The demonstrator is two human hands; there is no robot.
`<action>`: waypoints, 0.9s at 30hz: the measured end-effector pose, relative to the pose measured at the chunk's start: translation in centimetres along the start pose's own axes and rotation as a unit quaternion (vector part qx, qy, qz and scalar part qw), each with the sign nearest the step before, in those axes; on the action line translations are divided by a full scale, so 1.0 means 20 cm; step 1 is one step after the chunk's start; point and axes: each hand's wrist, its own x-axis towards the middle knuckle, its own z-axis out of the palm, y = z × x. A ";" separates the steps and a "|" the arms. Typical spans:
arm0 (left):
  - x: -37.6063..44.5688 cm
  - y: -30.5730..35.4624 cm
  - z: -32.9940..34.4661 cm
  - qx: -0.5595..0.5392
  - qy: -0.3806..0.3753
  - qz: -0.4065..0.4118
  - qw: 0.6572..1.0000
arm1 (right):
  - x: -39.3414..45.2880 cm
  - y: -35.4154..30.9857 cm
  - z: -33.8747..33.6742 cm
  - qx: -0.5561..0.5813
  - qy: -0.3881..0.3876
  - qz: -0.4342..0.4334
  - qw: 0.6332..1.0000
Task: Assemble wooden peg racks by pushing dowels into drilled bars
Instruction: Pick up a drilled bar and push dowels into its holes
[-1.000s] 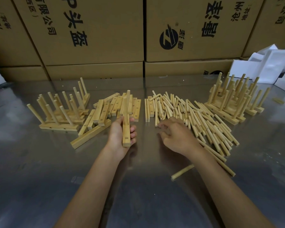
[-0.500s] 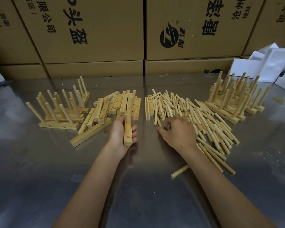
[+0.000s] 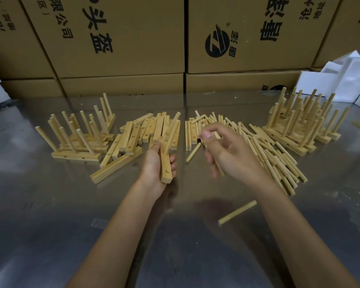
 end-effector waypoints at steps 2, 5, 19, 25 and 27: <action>0.00 0.00 0.00 -0.007 0.000 0.015 1.000 | -0.03 -0.01 0.08 -0.169 -0.060 -0.061 0.982; -0.01 0.00 -0.01 -0.018 0.019 0.026 0.999 | -0.08 -0.02 0.20 -0.321 -0.130 -0.098 0.933; -0.04 -0.02 0.03 0.016 0.036 0.040 0.998 | -0.07 -0.12 0.23 -0.452 -0.127 -0.230 0.852; -0.05 -0.05 0.03 0.014 0.018 0.042 0.999 | -0.05 -0.19 0.25 -0.509 -0.162 -0.234 0.812; -0.04 -0.06 0.02 0.027 0.024 0.037 0.999 | -0.04 -0.19 0.25 -0.511 -0.171 -0.219 0.814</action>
